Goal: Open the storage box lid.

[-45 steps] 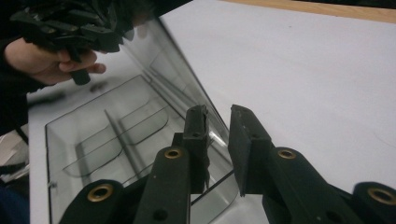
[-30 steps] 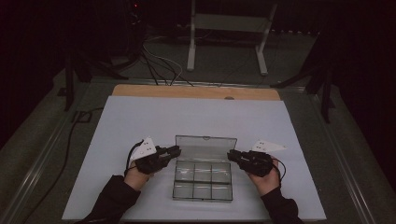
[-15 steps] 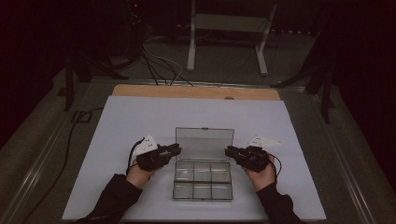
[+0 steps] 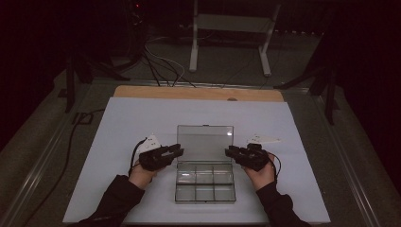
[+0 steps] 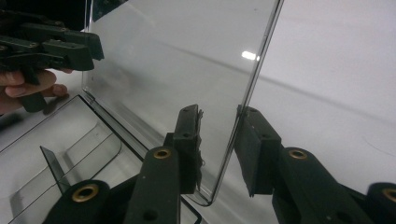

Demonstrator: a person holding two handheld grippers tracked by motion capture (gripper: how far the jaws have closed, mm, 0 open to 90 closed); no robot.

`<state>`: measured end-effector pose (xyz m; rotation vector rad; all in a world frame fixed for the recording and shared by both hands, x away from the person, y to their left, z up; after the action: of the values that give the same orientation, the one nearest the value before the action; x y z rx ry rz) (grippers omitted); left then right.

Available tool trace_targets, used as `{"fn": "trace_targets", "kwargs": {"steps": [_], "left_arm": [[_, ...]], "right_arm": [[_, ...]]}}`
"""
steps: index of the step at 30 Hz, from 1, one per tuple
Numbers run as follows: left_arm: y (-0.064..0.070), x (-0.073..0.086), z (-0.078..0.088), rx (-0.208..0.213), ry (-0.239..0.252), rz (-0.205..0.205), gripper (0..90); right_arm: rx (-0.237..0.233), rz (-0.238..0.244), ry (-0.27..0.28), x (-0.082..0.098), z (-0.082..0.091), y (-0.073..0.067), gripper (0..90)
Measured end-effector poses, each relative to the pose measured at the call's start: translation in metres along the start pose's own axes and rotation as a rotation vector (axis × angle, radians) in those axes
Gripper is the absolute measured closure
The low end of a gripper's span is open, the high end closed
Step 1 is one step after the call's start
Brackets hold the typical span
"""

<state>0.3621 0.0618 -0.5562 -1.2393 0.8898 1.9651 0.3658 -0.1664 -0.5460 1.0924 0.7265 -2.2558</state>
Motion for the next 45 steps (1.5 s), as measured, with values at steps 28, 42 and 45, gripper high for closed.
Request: {"fn": "trace_targets", "kwargs": {"steps": [28, 42, 45], "left_arm": [[-0.003, 0.009, -0.013, -0.080, -0.187, 0.176, 56.4], [-0.003, 0.018, -0.018, -0.096, -0.248, 0.165, 46.7], [-0.003, 0.014, -0.016, -0.094, -0.226, 0.169, 41.8]], "right_arm": [[0.016, -0.163, -0.094, 0.007, -0.018, 0.005, 54.4], [0.078, -0.239, -0.153, 0.018, -0.026, 0.012, 45.5], [0.087, -0.221, -0.128, 0.015, -0.024, 0.012, 39.1]]}}
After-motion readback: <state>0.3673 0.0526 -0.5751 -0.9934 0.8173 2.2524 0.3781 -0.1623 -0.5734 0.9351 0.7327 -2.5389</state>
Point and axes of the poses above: each handheld gripper's, and its own axes: z roughly backward along the jaws, x roughly out of its underside, y roughly to its right, the point moved 9 cm from there along -z, roughly forward along the jaws, and after that the axes turned 1 degree about x, right-handed, at the moved point
